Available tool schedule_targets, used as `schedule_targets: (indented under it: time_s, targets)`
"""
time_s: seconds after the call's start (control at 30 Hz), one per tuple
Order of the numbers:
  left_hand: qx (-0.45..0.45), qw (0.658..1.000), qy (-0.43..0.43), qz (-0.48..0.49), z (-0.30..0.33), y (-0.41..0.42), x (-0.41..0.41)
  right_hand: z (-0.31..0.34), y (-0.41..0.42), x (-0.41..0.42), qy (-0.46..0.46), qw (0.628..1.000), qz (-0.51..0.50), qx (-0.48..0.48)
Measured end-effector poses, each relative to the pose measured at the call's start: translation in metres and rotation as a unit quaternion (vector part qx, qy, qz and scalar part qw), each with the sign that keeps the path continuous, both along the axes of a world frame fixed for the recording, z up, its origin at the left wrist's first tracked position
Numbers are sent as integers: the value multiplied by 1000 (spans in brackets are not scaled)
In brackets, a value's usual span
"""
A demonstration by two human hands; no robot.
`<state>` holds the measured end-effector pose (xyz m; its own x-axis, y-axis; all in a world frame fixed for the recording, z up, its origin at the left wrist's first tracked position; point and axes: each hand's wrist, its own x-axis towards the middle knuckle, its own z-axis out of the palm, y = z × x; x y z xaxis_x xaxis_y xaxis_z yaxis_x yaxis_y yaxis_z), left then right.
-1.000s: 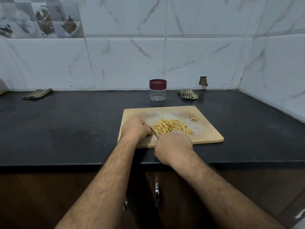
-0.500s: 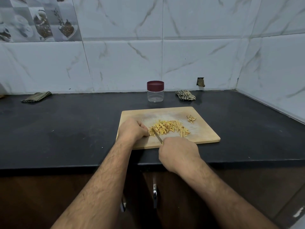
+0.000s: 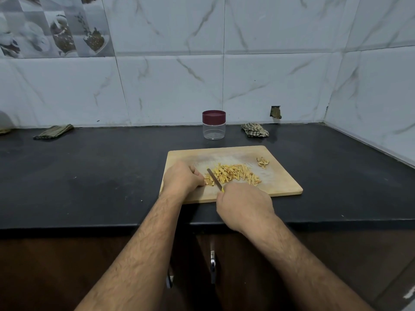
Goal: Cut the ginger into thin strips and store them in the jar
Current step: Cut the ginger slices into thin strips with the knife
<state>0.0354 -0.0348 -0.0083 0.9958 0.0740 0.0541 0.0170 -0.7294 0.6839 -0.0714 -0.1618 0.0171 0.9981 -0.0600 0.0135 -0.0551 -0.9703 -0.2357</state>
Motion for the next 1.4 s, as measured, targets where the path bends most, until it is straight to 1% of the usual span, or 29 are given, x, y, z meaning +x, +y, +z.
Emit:
schedule_targets:
  time_s: [0.13,0.57,0.77,0.87,0.97,1.2,1.3,1.4]
  targets:
    - [-1,1000,0,8,-1,0,1,-2,4,2,25,999,10,-20]
    - [2,1000,10,9,2,-2,1,-2,6,14,37,998,25,-42]
    - [1,1000,12,12,2,-2,-1,-5,4,5,50,994,41,-84]
    - [-5,1000,10,8,3,-1,-2,-6,-4,-6,39,997,28,-59]
    - [-9,1000,11,4,4,-2,-4,-5,-3,1,28,998,19,-56]
    - [-27,1000,1,-16,-1,5,-4,-3,-6,4,42,999,-1,-15]
    - [-29,999,-23,-13,-6,9,-5,-6,-8,0,32,999,-4,-1]
    - [-42,996,-82,20,-12,9,-11,-6,-6,-2,32,999,5,11]
